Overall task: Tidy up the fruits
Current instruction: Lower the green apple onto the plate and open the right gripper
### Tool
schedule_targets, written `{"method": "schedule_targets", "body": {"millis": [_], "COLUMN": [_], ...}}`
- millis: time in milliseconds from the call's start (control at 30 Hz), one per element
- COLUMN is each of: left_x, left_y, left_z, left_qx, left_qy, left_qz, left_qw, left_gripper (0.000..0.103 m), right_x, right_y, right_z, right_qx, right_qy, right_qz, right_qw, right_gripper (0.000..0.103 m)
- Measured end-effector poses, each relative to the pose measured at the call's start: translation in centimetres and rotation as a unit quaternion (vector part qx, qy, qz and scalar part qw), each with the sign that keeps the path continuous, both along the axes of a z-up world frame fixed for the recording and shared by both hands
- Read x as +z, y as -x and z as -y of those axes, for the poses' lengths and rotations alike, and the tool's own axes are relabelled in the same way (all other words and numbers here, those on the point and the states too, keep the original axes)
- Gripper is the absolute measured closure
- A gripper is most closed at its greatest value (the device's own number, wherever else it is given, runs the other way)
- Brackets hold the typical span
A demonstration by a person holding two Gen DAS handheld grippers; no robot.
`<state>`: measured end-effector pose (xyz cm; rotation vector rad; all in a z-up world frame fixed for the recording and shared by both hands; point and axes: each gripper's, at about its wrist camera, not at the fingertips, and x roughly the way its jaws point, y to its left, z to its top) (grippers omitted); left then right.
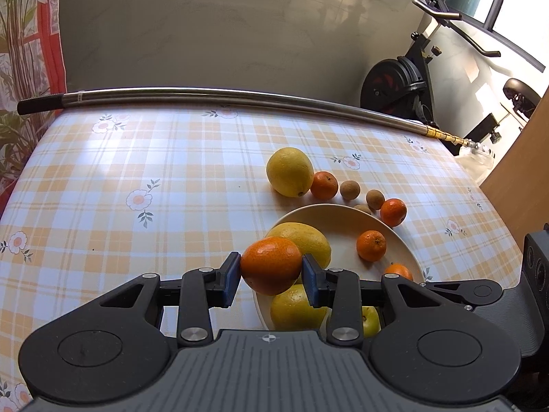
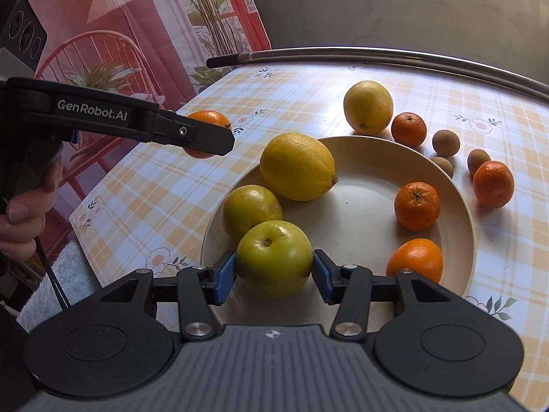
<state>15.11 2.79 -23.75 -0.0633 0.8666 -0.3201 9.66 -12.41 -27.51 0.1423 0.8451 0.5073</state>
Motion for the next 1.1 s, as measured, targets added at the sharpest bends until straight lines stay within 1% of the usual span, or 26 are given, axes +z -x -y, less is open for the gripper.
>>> {"method": "schedule_targets", "body": {"millis": [133,300,467,600,700,967,1100], "left_x": [-0.1,-0.3,-0.1,0.5,0.2,-0.8,-0.8], "left_y": [0.1,0.0,-0.7,-1.0,-0.8,-1.0,-1.1], "left_z": [-0.2,-0.1,0.1,0.7,1.2,0.8,0.6], "left_qx": [0.003,0.003,0.006,0.002,-0.004,0.007,0.010], "left_qy": [0.000,0.002,0.007,0.018,0.020,0.019,0.019], "left_qz": [-0.002,-0.004,-0.002,0.005,0.005,-0.009,-0.010], "left_qw": [1.0000,1.0000,1.0000,0.9998,0.9998,0.9998,0.9997], "left_gripper": [0.063,0.063,0.063,0.063,0.063,0.063,0.063], "right_x": [-0.1,0.2,0.9,1.6,1.7,0.6,0.1], "right_y": [-0.1,-0.7,-1.9,-3.3,-4.5,-6.4,-6.9], "right_z": [0.3,1.5,2.6,2.8,3.0,3.0,2.8], "right_qx": [-0.010,-0.040,-0.063,-0.062,-0.066,-0.065,-0.068], "right_qy": [0.004,0.011,0.015,0.030,0.043,0.060,0.054], "right_qz": [-0.002,0.008,0.025,0.051,0.062,0.055,0.044], "right_qw": [1.000,0.999,0.998,0.996,0.995,0.995,0.995], "right_gripper": [0.053,0.053,0.053,0.053,0.053,0.053,0.052]}}
